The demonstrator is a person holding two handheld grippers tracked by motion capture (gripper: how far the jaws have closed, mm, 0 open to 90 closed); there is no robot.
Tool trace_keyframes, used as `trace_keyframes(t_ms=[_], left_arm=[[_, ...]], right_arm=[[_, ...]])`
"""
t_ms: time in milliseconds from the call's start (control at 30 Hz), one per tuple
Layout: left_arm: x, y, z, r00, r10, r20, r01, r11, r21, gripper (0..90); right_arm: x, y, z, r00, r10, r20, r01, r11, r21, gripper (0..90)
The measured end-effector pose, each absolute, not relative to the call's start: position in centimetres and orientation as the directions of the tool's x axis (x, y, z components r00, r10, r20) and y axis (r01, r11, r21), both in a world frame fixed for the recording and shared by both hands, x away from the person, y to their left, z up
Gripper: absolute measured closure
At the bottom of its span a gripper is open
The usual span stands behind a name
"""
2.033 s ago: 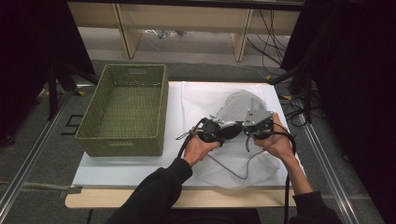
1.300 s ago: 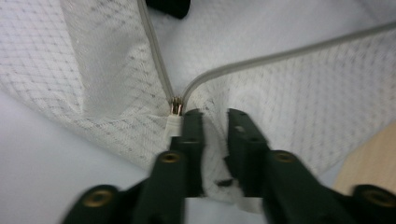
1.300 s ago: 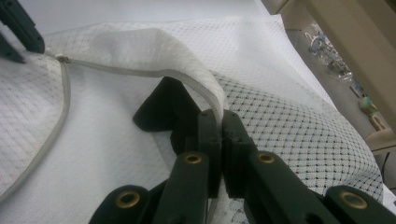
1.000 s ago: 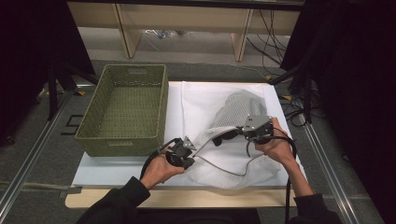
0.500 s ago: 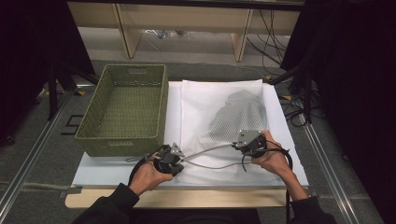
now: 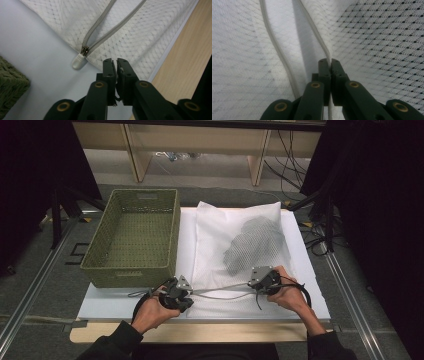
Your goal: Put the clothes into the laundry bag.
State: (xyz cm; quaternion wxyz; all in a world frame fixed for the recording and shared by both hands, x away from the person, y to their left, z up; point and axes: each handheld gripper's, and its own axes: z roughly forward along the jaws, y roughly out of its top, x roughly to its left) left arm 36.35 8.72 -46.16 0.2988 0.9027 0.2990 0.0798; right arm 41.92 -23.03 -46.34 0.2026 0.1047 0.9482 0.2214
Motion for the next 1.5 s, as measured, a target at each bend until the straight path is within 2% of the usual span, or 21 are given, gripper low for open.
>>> trace_keyframes(t_ms=[133, 167, 200, 267, 367, 400, 633, 700, 767, 833, 933, 967, 1067, 1233, 1500], left_arm=[[36.4, 9.3, -46.0, 0.806, 0.59, -0.049, 0.49, -0.619, 0.613, 66.8], [36.4, 9.5, -46.0, 0.8, 0.598, -0.048, 0.491, -0.606, 0.626, 66.8], [36.2, 9.8, -46.0, 0.795, 0.604, -0.045, 0.478, -0.58, 0.66, 61.4], [36.0, 10.0, -45.8, 0.795, 0.605, -0.038, 0.468, -0.572, 0.674, 55.6], [35.6, 10.1, -45.6, 0.791, 0.611, -0.025, 0.439, -0.539, 0.719, 51.6], [35.5, 10.1, -45.5, 0.794, 0.608, -0.011, 0.426, -0.543, 0.723, 45.9], [35.0, 10.5, -45.5, 0.776, 0.631, 0.003, 0.419, -0.518, 0.746, 36.4], [35.1, 10.8, -45.5, 0.773, 0.635, 0.012, 0.42, -0.525, 0.74, 33.6], [35.1, 10.9, -45.5, 0.767, 0.642, -0.005, 0.428, -0.506, 0.749, 32.8], [35.0, 10.9, -45.5, 0.763, 0.646, 0.0, 0.428, -0.507, 0.748, 31.4], [34.9, 10.9, -45.5, 0.765, 0.644, -0.002, 0.43, -0.508, 0.746, 29.4], [34.9, 10.9, -45.5, 0.77, 0.637, 0.005, 0.421, -0.516, 0.746, 28.6], [34.9, 10.9, -45.5, 0.77, 0.638, 0.005, 0.422, -0.516, 0.745, 27.4], [34.8, 10.8, -45.5, 0.756, 0.653, -0.047, 0.455, -0.472, 0.755, 25.4], [34.5, 10.9, -45.1, 0.749, 0.662, -0.023, 0.45, -0.483, 0.751, 22.3]], right_arm=[[41.8, -23.0, -46.7, -0.907, 0.27, -0.324, 0.102, 0.886, 0.452, 89.2], [41.8, -23.0, -46.7, -0.907, 0.27, -0.324, 0.102, 0.886, 0.452, 89.2], [41.6, -23.0, -46.8, -0.908, 0.269, -0.32, 0.104, 0.887, 0.45, 89.2], [41.6, -23.1, -46.9, -0.909, 0.274, -0.315, 0.109, 0.884, 0.455, 89.2], [41.5, -23.2, -46.8, -0.913, 0.266, -0.308, 0.105, 0.885, 0.454, 89.2], [41.4, -23.2, -46.8, -0.911, 0.264, -0.317, 0.099, 0.885, 0.454, 89.2], [41.2, -23.3, -47.0, -0.913, 0.266, -0.309, 0.103, 0.884, 0.456, 88.2], [41.3, -23.4, -46.8, -0.909, 0.291, -0.299, 0.123, 0.871, 0.476, 83.0], [41.3, -23.4, -46.7, -0.909, 0.303, -0.286, 0.138, 0.867, 0.479, 80.5], [41.3, -23.5, -46.5, -0.9, 0.342, -0.27, 0.163, 0.839, 0.519, 72.8], [41.3, -23.6, -46.1, -0.892, 0.351, -0.285, 0.147, 0.821, 0.551, 65.8], [41.1, -23.7, -45.8, -0.88, 0.389, -0.273, 0.165, 0.789, 0.592, 60.9], [41.1, -24.0, -45.2, -0.868, 0.428, -0.253, 0.178, 0.743, 0.645, 55.8], [41.3, -24.4, -44.8, -0.846, 0.478, -0.237, 0.205, 0.701, 0.683, 50.8], [41.8, -25.3, -44.6, -0.82, 0.534, -0.206, 0.254, 0.662, 0.705, 46.2]])
